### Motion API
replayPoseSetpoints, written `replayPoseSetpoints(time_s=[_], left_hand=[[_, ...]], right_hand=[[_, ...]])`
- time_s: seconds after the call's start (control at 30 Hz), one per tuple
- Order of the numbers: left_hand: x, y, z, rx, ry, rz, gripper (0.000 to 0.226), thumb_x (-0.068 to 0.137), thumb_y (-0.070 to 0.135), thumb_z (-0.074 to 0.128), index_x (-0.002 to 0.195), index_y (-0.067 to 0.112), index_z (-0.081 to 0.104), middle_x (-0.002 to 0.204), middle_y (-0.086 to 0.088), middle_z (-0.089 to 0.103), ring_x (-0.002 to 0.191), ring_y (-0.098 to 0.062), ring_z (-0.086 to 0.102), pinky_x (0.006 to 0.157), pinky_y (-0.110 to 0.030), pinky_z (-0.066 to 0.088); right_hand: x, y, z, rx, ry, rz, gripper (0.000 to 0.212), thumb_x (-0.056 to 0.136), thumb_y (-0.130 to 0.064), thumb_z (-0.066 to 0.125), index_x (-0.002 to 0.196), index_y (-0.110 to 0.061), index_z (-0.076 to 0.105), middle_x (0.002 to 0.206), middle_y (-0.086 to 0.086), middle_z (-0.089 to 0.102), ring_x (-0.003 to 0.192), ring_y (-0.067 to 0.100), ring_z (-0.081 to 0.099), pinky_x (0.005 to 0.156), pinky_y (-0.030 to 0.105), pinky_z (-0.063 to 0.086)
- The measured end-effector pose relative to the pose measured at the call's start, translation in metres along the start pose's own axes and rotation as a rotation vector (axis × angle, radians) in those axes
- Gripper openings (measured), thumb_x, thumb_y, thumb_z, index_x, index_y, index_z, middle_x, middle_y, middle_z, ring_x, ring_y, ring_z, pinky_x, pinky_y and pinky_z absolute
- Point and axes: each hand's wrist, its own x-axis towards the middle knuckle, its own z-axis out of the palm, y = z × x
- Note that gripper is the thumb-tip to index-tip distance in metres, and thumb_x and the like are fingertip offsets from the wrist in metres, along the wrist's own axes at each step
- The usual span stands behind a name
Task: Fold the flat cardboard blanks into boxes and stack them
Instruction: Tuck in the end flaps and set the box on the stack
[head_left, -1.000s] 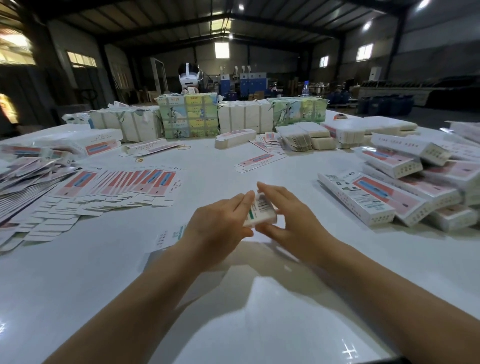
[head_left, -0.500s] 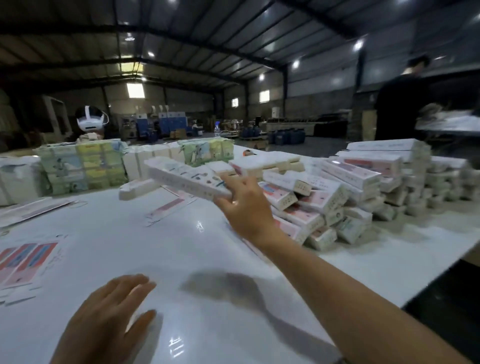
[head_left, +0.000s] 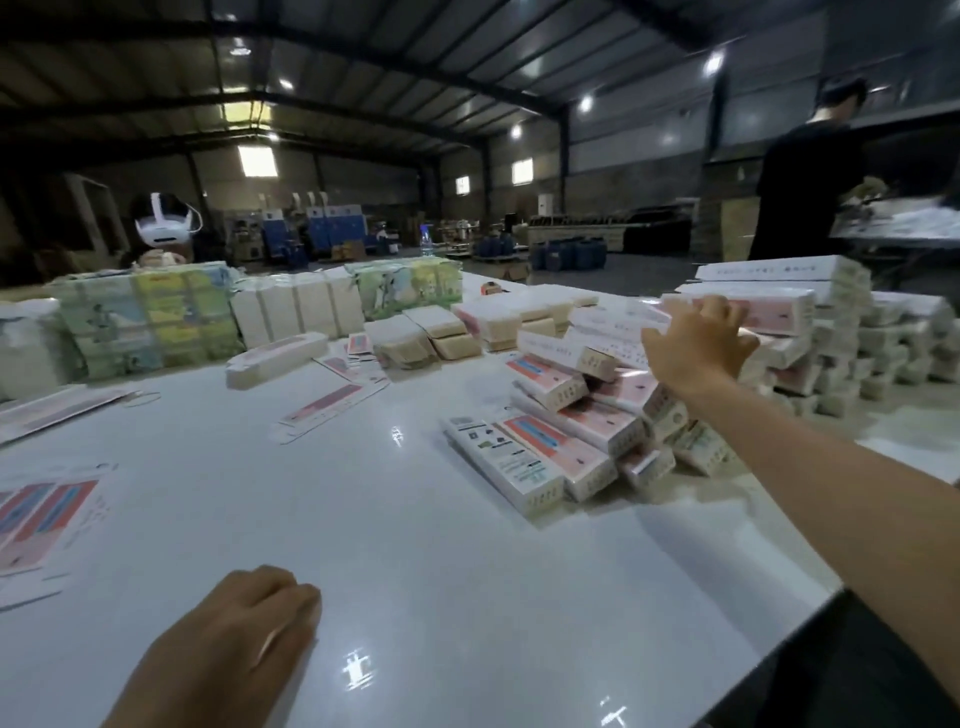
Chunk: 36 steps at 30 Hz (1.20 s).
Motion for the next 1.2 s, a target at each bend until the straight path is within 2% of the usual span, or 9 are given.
replayPoseSetpoints(time_s=[0.1,0.17,0.33,0.53,0.7,0.83,0.93,1.1,1.2], left_hand=[[0.002,0.019,-0.012,0.006,-0.061,-0.087,0.034,0.082,0.050,0.034,0.093,0.031,0.060,0.093,0.021,0.053,0.086,0.004,0.047,0.062,-0.027,0.052],[0.001,0.026,-0.017,-0.014,-0.137,-0.158,0.042,0.086,0.051,0.030,0.095,0.027,0.064,0.099,0.018,0.056,0.094,0.001,0.050,0.076,-0.027,0.047],[-0.006,0.021,-0.022,-0.064,-0.161,-0.185,0.025,0.095,0.030,0.043,0.102,0.022,0.066,0.109,0.010,0.059,0.099,-0.009,0.053,0.083,-0.027,0.044],[0.003,-0.004,-0.026,-0.029,-0.231,-0.308,0.026,0.092,0.034,0.045,0.100,0.025,0.068,0.109,0.006,0.061,0.103,-0.016,0.054,0.081,-0.029,0.044],[0.036,-0.114,-0.058,0.289,-0.309,-0.742,0.042,0.092,0.040,0.045,0.126,0.015,0.053,0.134,-0.006,0.045,0.125,-0.025,0.039,0.093,-0.039,0.040],[0.031,-0.173,-0.063,0.243,-0.254,-1.213,0.079,0.080,0.061,0.058,0.140,0.014,0.038,0.149,-0.015,0.026,0.137,-0.033,0.021,0.105,-0.043,0.027],[0.035,-0.193,-0.058,0.237,-0.310,-1.366,0.103,0.070,0.070,0.064,0.145,0.010,0.028,0.152,-0.019,0.019,0.138,-0.036,0.019,0.109,-0.046,0.020],[0.040,-0.212,-0.057,0.059,-0.192,-1.501,0.108,0.067,0.052,0.078,0.145,0.006,0.019,0.146,-0.015,0.031,0.133,-0.034,0.029,0.107,-0.043,0.024],[0.046,-0.215,-0.058,-0.081,-0.027,-1.448,0.088,0.078,0.026,0.075,0.139,-0.001,0.018,0.129,-0.016,0.049,0.112,-0.030,0.051,0.089,-0.039,0.046]], right_hand=[[-0.032,-0.056,-0.016,0.242,0.035,-0.294,0.035,0.091,-0.022,0.053,0.125,-0.014,0.059,0.130,0.014,0.053,0.120,0.033,0.042,0.097,0.047,0.036],[-0.078,-0.099,-0.017,0.389,-0.109,-0.557,0.028,0.091,-0.019,0.053,0.115,-0.015,0.067,0.121,0.012,0.063,0.113,0.031,0.052,0.095,0.045,0.042],[-0.203,-0.156,0.020,0.203,-0.471,-1.015,0.028,0.094,-0.030,0.044,0.105,-0.022,0.068,0.113,-0.003,0.065,0.107,0.021,0.053,0.089,0.032,0.042],[-0.237,-0.154,0.044,0.295,-0.584,-0.940,0.027,0.097,-0.034,0.042,0.113,-0.031,0.064,0.118,-0.014,0.055,0.109,0.010,0.048,0.085,0.024,0.040],[-0.240,-0.158,0.045,0.284,-0.541,-0.954,0.023,0.096,-0.033,0.046,0.108,-0.031,0.065,0.111,-0.018,0.056,0.101,0.007,0.050,0.080,0.022,0.041],[-0.243,-0.160,0.041,0.282,-0.548,-0.959,0.022,0.096,-0.035,0.045,0.106,-0.033,0.065,0.106,-0.020,0.054,0.099,0.003,0.048,0.080,0.020,0.040],[-0.241,-0.164,0.038,0.294,-0.571,-0.965,0.021,0.096,-0.037,0.044,0.107,-0.036,0.062,0.108,-0.023,0.052,0.099,0.001,0.046,0.081,0.017,0.039],[-0.240,-0.167,0.037,0.296,-0.588,-0.956,0.017,0.095,-0.034,0.046,0.102,-0.033,0.062,0.100,-0.022,0.049,0.095,0.003,0.044,0.079,0.021,0.037],[-0.240,-0.167,0.038,0.296,-0.576,-0.966,0.017,0.095,-0.034,0.045,0.102,-0.033,0.061,0.096,-0.021,0.046,0.092,0.003,0.043,0.079,0.020,0.035]])
